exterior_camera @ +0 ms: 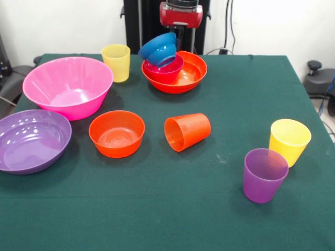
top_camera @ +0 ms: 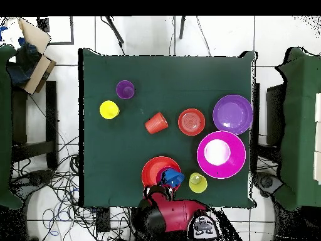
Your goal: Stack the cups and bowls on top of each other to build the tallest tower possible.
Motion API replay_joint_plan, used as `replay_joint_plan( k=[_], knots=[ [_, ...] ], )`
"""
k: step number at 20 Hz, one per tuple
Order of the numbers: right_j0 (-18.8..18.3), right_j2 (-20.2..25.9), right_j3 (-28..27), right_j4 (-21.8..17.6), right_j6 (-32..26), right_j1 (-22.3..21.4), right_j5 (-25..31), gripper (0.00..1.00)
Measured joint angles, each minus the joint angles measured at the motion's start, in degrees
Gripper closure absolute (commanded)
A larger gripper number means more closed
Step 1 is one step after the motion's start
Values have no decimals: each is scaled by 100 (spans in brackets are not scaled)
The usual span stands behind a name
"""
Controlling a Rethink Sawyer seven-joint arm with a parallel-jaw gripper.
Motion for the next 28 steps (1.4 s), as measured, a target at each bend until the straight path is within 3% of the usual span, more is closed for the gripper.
replay_joint_plan(
  k=[4, 5, 28],
  knots=[
    [-1, 0, -1, 1, 0, -1, 0, 100],
    [0, 0, -1, 1, 0, -1, 0, 0],
    [0, 0, 0, 32, 0, -31, 28, 0]
  ],
)
